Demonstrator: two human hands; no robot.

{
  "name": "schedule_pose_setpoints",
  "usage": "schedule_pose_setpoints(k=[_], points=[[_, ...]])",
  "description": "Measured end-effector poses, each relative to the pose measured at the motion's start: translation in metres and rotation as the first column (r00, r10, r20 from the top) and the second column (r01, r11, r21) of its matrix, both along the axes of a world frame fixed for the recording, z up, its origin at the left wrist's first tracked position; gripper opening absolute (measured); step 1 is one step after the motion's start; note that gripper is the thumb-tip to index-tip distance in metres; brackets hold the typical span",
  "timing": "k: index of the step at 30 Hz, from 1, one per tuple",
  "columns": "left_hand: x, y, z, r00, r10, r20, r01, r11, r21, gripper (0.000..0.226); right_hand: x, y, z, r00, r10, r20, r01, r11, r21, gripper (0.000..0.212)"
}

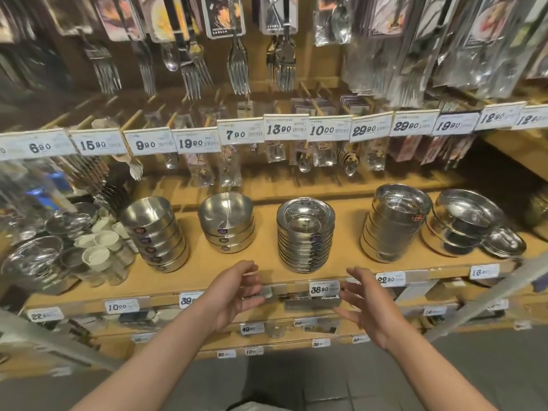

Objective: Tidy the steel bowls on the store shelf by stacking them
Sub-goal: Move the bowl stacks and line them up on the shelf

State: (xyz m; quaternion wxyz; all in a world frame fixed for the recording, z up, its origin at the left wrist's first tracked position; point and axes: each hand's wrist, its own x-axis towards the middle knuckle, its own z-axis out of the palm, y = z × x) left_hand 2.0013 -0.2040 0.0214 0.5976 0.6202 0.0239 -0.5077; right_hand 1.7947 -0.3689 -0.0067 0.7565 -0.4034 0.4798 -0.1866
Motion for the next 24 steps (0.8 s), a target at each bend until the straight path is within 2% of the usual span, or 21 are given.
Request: schedule_pose_setpoints(k=[4,6,10,13,15,21,24], points=[[0.005,-0.017,-0.007,1.0,0.005,-0.03,-0.005,1.0,-0.011,0.037,0.031,-0.02,0.003,1.0,0.008,-0.007,-0.008,1.0,0.015,0.057],[0.008,-0.031,-0.014,0.999,-0.004,-0.05,0.004,1.0,-0.009,0.05,0.049,-0.032,0.0,1.0,-0.005,-0.011,0.005,1.0,0.013,0.062],[0.011,-0.068,-0.033,0.987,-0.057,-0.151,0.052,0.998,-0.041,0.067,0.076,-0.047,-0.021,1.0,-0.014,-0.022,0.015,0.999,0.042,0.06],[0.017,-0.1,-0.047,0.979,-0.038,-0.198,0.021,0.996,-0.089,0.057,0.094,-0.054,-0.032,1.0,0.003,0.021,-0.005,0.998,0.063,0.033],[0.025,-0.116,-0.056,0.98,-0.014,-0.2,-0.005,0.996,-0.093,0.041,0.105,-0.062,-0.038,0.999,0.005,0.038,-0.006,0.999,0.044,0.036],[0.06,-0.16,-0.072,0.997,-0.036,-0.066,0.029,0.993,-0.117,0.036,0.131,-0.102,-0.05,0.999,-0.012,0.046,0.012,1.0,-0.011,0.031],[0.077,-0.188,-0.073,0.998,-0.04,-0.05,0.034,0.992,-0.12,0.034,0.147,-0.127,-0.051,1.0,-0.003,0.031,0.005,0.999,-0.044,0.032]])
